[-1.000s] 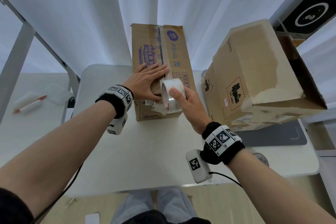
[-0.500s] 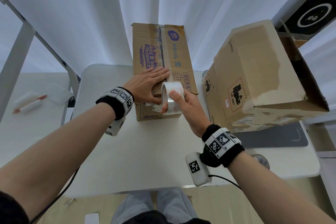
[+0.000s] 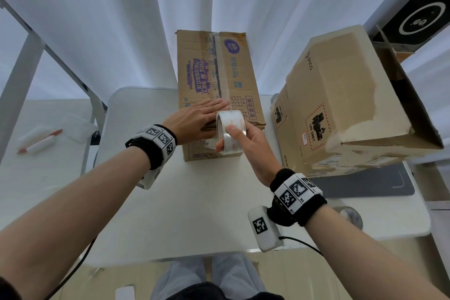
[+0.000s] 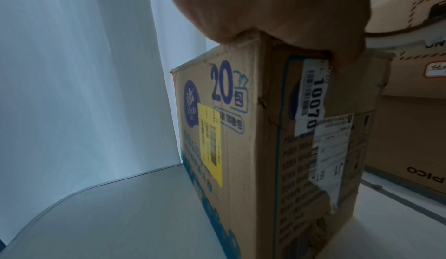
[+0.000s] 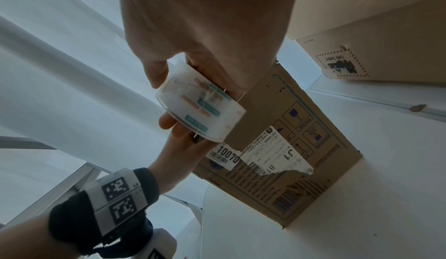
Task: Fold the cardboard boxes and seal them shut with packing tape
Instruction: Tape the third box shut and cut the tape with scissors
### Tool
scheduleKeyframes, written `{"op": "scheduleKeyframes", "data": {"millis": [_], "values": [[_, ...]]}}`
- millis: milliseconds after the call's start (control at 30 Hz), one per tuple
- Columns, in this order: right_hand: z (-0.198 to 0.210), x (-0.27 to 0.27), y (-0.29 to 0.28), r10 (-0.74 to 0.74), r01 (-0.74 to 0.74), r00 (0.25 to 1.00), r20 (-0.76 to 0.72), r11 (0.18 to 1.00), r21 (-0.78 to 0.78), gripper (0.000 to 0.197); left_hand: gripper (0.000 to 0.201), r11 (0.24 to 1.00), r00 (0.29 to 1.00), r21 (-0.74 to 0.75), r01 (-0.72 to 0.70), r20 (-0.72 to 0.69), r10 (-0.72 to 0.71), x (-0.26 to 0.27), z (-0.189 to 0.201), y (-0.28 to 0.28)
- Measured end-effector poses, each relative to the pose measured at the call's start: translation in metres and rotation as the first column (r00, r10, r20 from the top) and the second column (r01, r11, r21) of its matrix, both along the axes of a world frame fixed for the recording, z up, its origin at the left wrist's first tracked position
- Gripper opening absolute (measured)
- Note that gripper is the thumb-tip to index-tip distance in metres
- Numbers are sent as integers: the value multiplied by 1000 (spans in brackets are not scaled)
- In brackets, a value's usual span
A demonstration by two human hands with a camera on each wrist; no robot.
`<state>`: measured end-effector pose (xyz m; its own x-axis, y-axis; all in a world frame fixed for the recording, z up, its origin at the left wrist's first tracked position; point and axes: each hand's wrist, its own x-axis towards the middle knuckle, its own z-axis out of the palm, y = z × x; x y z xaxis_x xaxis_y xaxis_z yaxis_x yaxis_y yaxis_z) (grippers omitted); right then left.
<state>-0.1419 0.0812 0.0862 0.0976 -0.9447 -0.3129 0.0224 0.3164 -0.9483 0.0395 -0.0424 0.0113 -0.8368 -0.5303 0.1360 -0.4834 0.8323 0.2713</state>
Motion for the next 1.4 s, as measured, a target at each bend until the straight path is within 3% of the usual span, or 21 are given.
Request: {"op": "scheduleKeyframes", "data": {"millis": [167, 267, 467, 600, 733, 867, 967, 1133, 1400], "values": [[1, 0, 1, -12, 12, 1000, 5, 1000, -14, 30, 67, 995, 1000, 98, -11, -7, 11, -1, 4, -1], [3, -1, 1, -10, 10, 1000, 2, 1000, -19, 29, 72, 988, 998, 149, -25, 68, 15, -5, 21, -10], [3, 1, -1, -30, 30, 1000, -5, 999, -25, 27, 128, 990, 893, 86, -115, 445, 65, -24, 42, -36], [2, 1, -2, -40, 39, 999, -7, 999, -17, 27, 141, 989, 834, 74, -126, 548, 65, -32, 39, -43], [2, 1, -2, -47, 47, 999, -5, 999, -20, 29, 123, 991, 873, 46, -124, 480, 87, -33, 36, -30], [1, 1, 1, -62, 61, 998, -20, 998, -35, 29, 86, 995, 969, 50, -87, 236, 73, -16, 22, -8], [1, 2, 3, -22, 21, 999, -37, 999, -33, 28, 68, 1000, 995, 21, -12, 99, 10, -4, 8, -2], [-2, -1, 3, 2, -2, 999, -38, 1000, -15, 29, 74, 999, 989, -24, 26, 143, -23, -5, 5, -4], [-15, 1, 12, -17, 15, 999, -39, 998, -60, 22, 60, 1000, 985, -27, -2, 173, 7, -7, 0, -3]]}}
